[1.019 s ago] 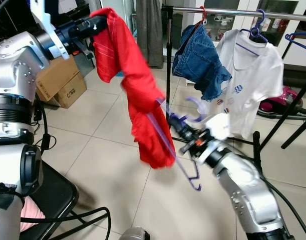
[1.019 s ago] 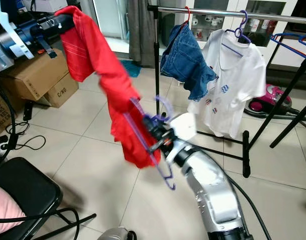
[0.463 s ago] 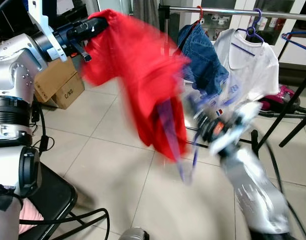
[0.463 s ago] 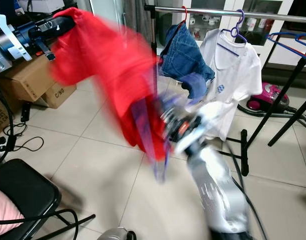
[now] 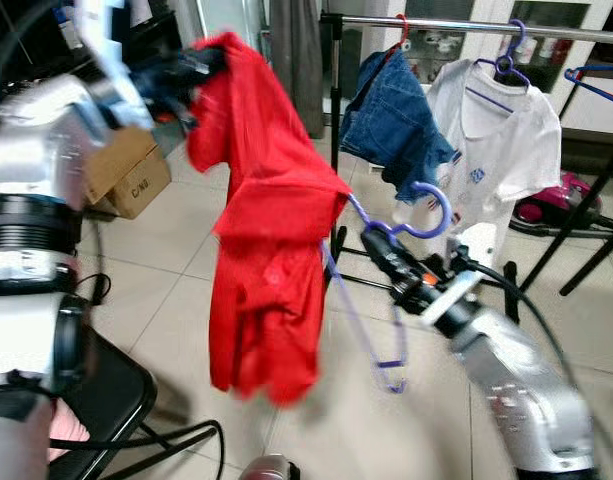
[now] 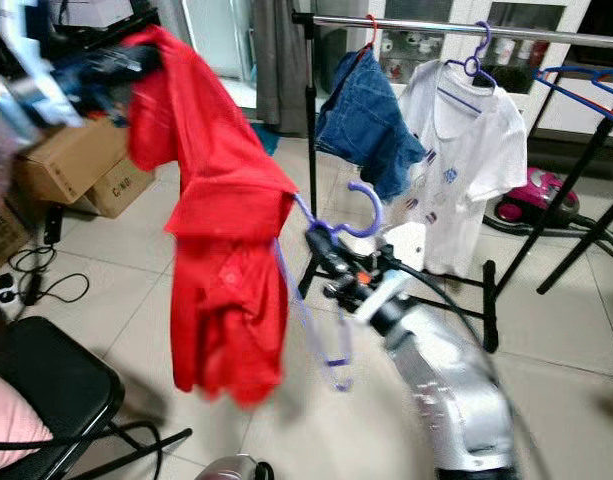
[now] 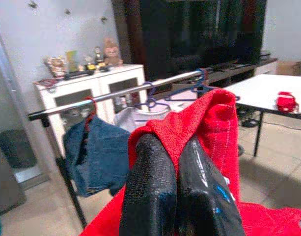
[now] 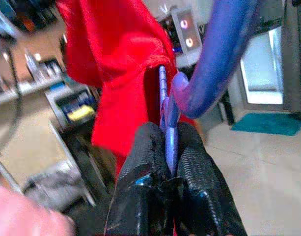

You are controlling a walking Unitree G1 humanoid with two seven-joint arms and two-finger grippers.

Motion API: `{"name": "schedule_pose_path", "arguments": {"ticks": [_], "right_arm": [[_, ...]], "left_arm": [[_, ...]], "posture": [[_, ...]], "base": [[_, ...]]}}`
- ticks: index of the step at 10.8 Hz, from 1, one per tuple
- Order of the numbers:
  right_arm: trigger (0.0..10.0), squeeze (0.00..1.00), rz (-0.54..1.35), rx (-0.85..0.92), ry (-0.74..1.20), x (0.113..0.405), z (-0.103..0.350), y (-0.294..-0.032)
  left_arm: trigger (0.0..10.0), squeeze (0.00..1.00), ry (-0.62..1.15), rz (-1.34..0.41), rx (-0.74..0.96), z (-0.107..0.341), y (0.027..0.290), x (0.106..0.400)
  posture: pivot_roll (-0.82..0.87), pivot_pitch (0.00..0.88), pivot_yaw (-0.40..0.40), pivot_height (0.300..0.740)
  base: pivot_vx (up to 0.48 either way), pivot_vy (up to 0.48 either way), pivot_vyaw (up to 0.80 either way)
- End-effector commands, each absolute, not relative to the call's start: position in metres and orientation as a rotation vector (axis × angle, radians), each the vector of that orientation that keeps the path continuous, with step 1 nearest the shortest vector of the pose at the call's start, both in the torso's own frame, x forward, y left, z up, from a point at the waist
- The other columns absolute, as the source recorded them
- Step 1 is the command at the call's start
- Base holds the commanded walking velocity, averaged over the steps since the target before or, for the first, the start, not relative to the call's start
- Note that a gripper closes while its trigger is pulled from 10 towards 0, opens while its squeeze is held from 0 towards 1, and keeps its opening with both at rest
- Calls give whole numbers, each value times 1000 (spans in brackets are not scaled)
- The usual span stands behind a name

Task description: Hang hanger

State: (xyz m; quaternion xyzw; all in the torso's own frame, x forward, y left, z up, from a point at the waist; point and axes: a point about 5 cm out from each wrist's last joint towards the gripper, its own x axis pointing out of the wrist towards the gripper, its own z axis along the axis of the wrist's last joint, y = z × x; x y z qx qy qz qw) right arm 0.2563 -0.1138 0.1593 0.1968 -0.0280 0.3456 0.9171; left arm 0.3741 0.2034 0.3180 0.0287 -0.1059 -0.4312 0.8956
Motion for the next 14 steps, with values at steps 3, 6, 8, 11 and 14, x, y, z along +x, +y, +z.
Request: {"name": "schedule_pose_path", "arguments": {"ticks": [3,6,8,11,14], "right_arm": [[10000,0,774,503,-202,251,183,-109],[10000,0,891,595,-268,241,197,-120],[10000,0,833,583,-302,251,204,-129],[10000,0,872,552,-321,255,214,-128],[10000,0,831,435,-270,265,215,-138]], "left_arm": [[0,0,-218,-812,98,319,216,374],[0,0,-218,-552,121,312,244,380],[0,0,-195,-546,116,299,245,380],[10000,1000,-151,-649,108,277,230,375],[10000,1000,-137,-678,137,276,240,366]], "posture": [[225,7,108,740],[216,0,101,740],[205,0,95,740],[197,0,87,740],[191,0,82,740]], "base": [[0,0,0],[0,0,0],[0,0,0],[0,0,0],[0,0,0]]}}
